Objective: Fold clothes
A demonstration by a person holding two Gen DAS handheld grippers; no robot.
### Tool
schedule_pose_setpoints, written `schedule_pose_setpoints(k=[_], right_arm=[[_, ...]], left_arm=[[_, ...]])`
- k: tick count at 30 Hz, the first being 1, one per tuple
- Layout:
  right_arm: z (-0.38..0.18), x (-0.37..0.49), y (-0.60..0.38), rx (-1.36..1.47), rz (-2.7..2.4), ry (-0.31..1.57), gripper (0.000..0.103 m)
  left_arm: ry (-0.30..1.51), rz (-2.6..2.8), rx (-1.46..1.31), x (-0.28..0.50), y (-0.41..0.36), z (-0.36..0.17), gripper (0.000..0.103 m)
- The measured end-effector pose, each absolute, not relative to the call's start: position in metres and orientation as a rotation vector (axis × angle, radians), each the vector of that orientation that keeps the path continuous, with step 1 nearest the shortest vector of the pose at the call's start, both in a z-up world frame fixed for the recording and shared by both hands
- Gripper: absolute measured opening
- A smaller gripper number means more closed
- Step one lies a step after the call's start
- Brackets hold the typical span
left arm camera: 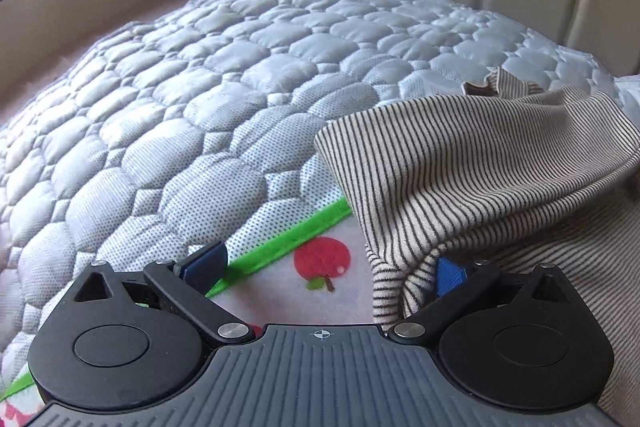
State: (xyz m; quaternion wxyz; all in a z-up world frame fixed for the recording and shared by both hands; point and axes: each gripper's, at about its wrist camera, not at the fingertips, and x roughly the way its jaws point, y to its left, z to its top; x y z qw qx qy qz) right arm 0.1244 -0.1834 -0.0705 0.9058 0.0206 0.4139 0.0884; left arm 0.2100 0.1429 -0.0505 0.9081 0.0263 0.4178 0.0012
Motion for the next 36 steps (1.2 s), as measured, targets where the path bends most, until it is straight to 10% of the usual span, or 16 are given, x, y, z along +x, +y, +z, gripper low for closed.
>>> schedule_pose_setpoints(k=[13, 20, 36], right_arm=[[-0.004, 0.196, -0.182, 0.038, 0.306, 0.585, 0.049], [-0.066, 0.261, -0.195, 0.117, 0.251, 0.8, 0.057], [-0.061, 0.343, -0.2, 0.215, 0.426, 0.925, 0.053]], left_arm=[[0.751, -0.318, -0.272, 0.193, 0.135, 0.012, 0.103], [0.961, -0.224, -0.082, 0.221, 0.112, -0.048, 0.103], [0.96, -0.438, -0.657, 0.29, 0.193, -0.066, 0.101]])
